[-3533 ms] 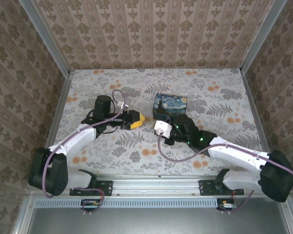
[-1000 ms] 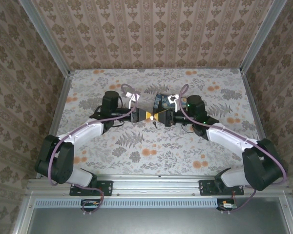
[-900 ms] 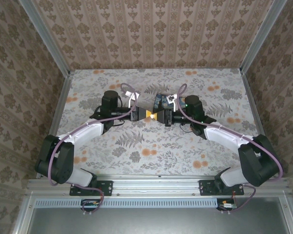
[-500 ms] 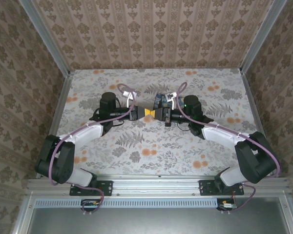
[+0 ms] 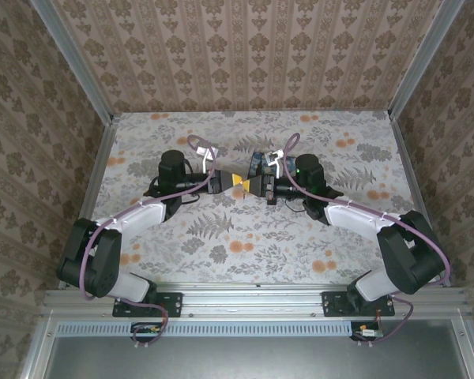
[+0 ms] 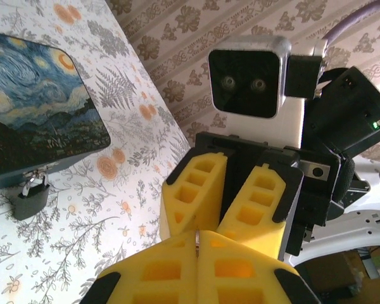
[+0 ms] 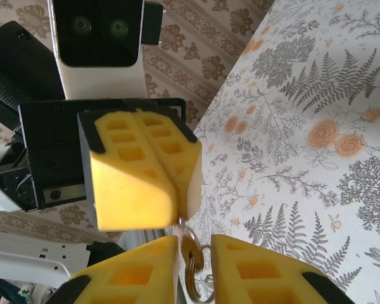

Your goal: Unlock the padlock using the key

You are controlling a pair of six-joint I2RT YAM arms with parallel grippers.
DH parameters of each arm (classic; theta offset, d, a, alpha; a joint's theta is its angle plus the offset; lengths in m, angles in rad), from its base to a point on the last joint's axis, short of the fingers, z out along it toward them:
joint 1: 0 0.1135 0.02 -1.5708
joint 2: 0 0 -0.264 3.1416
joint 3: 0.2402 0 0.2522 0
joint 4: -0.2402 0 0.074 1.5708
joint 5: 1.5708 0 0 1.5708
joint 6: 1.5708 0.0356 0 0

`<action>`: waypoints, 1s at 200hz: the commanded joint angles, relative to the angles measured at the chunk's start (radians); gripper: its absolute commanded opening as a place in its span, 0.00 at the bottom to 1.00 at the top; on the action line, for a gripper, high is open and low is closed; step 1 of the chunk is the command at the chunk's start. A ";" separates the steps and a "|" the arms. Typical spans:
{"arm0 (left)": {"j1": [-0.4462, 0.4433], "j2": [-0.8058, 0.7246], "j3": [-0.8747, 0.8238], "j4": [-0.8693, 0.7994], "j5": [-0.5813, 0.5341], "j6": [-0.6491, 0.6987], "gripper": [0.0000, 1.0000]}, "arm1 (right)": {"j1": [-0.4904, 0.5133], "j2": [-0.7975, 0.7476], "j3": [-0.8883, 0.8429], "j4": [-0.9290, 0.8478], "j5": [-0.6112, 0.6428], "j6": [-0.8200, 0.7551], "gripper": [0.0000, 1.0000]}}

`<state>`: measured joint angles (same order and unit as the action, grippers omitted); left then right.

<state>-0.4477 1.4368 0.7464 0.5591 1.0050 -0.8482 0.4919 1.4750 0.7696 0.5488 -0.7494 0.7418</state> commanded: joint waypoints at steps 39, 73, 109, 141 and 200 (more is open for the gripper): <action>0.019 -0.025 -0.014 0.122 0.040 -0.054 0.00 | 0.005 0.027 0.019 0.113 -0.050 0.063 0.09; 0.019 -0.015 -0.022 0.189 0.062 -0.093 0.00 | 0.005 0.036 0.016 0.137 -0.043 0.085 0.17; 0.014 -0.012 -0.024 0.229 0.085 -0.118 0.00 | 0.004 0.038 0.013 0.168 -0.031 0.100 0.19; 0.012 -0.013 -0.024 0.234 0.099 -0.121 0.00 | -0.001 0.033 0.013 0.174 -0.018 0.108 0.25; 0.014 -0.015 -0.016 0.206 0.104 -0.105 0.00 | -0.029 0.008 0.000 0.164 -0.024 0.111 0.31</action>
<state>-0.4309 1.4368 0.7265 0.7410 1.0626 -0.9508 0.4728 1.5005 0.7692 0.7017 -0.7738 0.8463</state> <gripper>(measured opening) 0.047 0.311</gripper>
